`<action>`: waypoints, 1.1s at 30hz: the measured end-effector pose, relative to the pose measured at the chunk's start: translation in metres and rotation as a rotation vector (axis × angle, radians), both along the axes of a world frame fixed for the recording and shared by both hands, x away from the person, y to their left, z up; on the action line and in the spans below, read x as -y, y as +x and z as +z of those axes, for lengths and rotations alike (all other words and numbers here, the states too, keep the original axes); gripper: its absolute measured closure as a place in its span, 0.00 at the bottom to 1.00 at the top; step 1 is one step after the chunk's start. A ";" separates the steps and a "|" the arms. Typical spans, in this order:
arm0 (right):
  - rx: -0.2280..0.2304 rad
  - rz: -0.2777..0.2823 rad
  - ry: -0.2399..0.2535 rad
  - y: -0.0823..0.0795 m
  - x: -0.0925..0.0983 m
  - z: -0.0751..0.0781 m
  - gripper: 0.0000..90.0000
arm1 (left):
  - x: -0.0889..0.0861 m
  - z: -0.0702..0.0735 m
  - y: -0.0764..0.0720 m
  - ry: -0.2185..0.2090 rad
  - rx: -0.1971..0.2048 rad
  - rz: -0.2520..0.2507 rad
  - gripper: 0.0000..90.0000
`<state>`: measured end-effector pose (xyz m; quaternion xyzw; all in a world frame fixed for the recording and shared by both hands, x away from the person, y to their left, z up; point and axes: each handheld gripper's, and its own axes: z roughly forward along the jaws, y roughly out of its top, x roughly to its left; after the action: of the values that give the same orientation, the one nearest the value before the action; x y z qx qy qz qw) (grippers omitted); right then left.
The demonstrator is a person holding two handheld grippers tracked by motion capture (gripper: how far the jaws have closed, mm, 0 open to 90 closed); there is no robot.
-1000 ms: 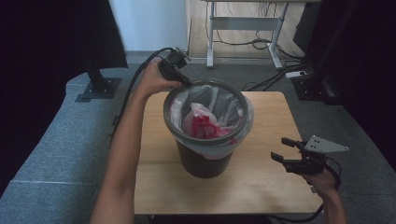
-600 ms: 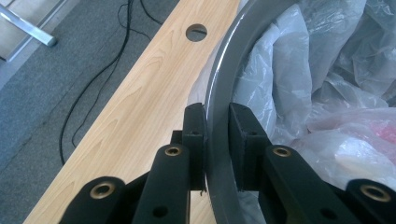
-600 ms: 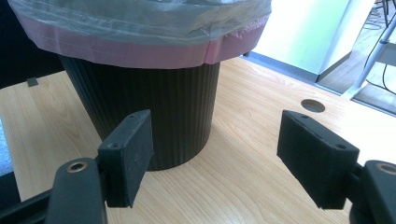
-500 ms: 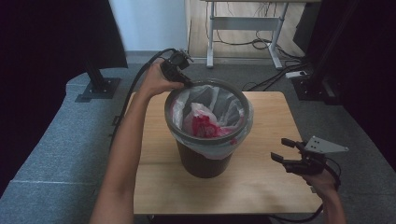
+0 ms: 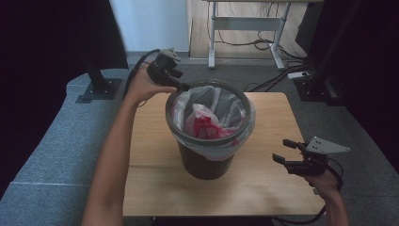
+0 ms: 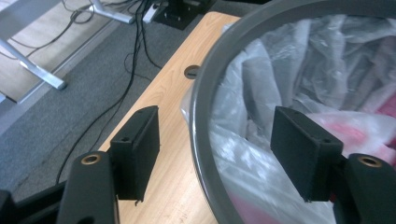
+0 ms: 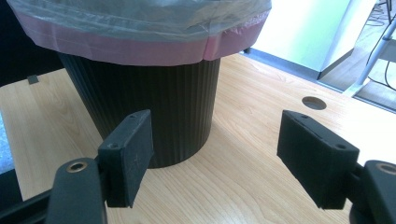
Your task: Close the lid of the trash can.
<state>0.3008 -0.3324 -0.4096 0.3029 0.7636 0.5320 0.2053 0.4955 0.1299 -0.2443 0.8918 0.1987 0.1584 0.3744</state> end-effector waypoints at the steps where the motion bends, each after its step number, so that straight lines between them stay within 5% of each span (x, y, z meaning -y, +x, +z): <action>1: -0.001 0.002 -0.001 0.000 -0.001 0.000 0.29 | -0.003 0.001 -0.003 -0.002 0.006 -0.003 0.35; 19: -0.016 0.004 -0.028 0.001 -0.004 0.000 0.29 | -0.041 0.000 -0.046 -0.049 0.053 -0.010 0.32; 33: -0.032 -0.002 -0.041 0.002 -0.002 -0.001 0.29 | -0.069 -0.016 -0.073 -0.052 0.055 -0.012 0.32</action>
<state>0.3026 -0.3309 -0.4107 0.3080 0.7772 0.5110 0.1999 0.4225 0.1989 -0.2600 0.8782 0.1872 0.1755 0.4037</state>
